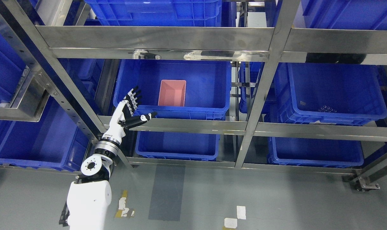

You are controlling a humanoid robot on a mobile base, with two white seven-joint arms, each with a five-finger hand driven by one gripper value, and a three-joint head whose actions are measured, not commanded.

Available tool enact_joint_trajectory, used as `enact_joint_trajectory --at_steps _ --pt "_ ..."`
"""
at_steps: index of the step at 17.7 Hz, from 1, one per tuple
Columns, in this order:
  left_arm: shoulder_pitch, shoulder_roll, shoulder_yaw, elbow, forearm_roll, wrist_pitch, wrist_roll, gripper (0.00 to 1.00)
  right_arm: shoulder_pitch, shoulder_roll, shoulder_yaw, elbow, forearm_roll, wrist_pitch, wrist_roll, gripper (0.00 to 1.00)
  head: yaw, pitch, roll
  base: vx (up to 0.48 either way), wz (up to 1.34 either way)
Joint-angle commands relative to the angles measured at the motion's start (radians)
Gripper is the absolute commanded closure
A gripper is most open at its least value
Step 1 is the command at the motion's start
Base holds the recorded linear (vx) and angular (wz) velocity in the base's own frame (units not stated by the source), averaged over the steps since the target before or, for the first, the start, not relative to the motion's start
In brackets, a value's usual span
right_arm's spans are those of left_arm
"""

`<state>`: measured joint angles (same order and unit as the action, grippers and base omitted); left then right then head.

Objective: Place storage box into left shelf container

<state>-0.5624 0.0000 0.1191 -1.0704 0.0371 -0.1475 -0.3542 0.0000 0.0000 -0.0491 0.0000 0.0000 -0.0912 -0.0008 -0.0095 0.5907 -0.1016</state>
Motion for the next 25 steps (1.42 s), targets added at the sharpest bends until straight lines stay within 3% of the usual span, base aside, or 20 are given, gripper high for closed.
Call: enact_joint_trajectory --at_steps 1,4,7,13,25 --pt "0.059 0.017 -0.018 -0.522 0.021 0.013 0.012 0.0 0.008 -0.017 0.0 -0.017 -0.003 -0.001 0.001 0.0 0.0 0.0 0.0 0.0 0.0" --pt "0.125 0.017 -0.078 -0.522 0.021 -0.026 0.015 0.0 0.008 -0.017 0.0 -0.017 -0.003 -0.001 0.001 0.0 0.0 0.0 0.0 0.0 0.0" --pt "0.148 0.017 -0.055 -0.522 0.021 -0.067 0.012 0.0 0.008 -0.017 0.0 -0.017 -0.003 -0.001 0.001 0.0 0.0 0.0 0.0 0.0 0.0" --pt "0.173 0.017 -0.039 -0.522 0.02 -0.017 0.018 0.0 0.008 -0.017 0.0 -0.017 -0.003 -0.001 0.001 0.0 0.0 0.0 0.0 0.0 0.0" --pt "0.226 0.017 -0.036 -0.522 0.021 -0.021 0.017 0.0 0.008 -0.017 0.0 -0.017 -0.003 -0.001 0.001 0.0 0.0 0.0 0.0 0.0 0.0"
